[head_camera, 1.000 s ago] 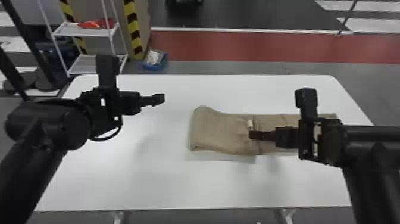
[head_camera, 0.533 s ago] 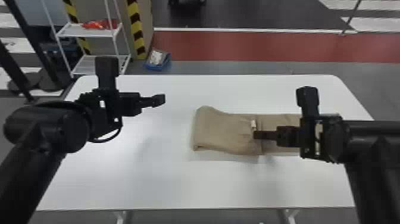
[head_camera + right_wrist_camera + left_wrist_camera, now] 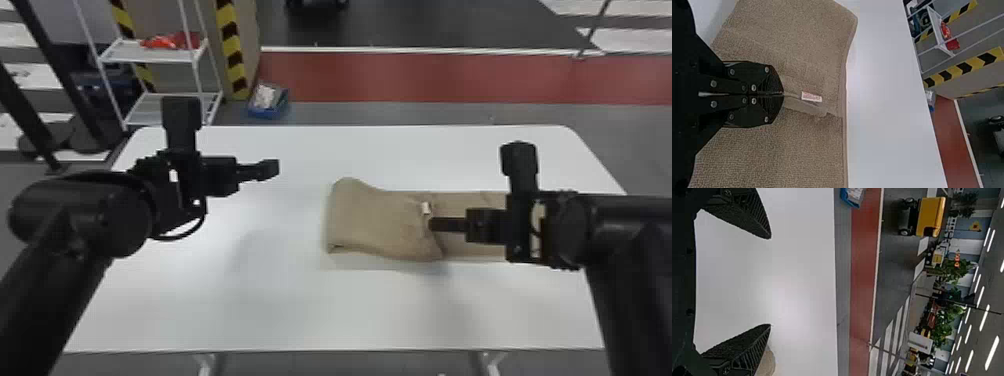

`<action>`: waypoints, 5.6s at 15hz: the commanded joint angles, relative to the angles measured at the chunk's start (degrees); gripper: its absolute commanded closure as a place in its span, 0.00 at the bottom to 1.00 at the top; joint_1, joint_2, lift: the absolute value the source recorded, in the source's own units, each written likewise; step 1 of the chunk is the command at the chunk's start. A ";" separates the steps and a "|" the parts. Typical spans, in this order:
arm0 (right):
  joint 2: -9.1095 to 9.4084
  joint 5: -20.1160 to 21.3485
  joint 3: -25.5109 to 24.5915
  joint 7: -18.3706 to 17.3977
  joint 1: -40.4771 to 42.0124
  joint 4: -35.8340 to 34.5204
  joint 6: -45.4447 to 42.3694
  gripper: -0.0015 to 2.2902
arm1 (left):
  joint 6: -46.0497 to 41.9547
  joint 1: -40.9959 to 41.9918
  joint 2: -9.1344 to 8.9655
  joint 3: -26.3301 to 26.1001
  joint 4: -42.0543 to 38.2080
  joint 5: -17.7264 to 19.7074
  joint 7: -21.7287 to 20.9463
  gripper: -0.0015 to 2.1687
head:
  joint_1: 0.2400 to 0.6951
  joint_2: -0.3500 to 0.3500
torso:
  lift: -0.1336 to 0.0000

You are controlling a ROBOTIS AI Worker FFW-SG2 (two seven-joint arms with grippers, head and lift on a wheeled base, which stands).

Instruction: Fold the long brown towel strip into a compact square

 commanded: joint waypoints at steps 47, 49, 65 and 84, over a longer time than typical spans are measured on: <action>-17.09 -5.06 -33.76 8.14 20.90 0.55 -35.87 0.03 | 3.33 5.81 -4.66 -4.50 -5.63 -0.44 2.20 0.04 | 1.00 0.00 | 0.10; -16.56 -6.46 -33.40 8.93 22.22 -1.39 -35.34 0.14 | 2.98 5.81 -4.66 -4.06 -5.63 -0.61 2.20 0.04 | 1.00 0.00 | 0.10; -6.55 3.91 -15.30 8.93 14.13 -6.13 -17.76 0.92 | -15.30 11.35 -1.14 2.53 -9.93 -2.28 5.62 0.04 | 1.00 0.25 | 0.10; -2.94 6.02 -3.79 6.29 0.69 7.23 -13.90 0.92 | -15.48 11.96 -0.71 4.29 -10.02 -1.49 4.66 0.04 | 1.00 0.42 | 0.10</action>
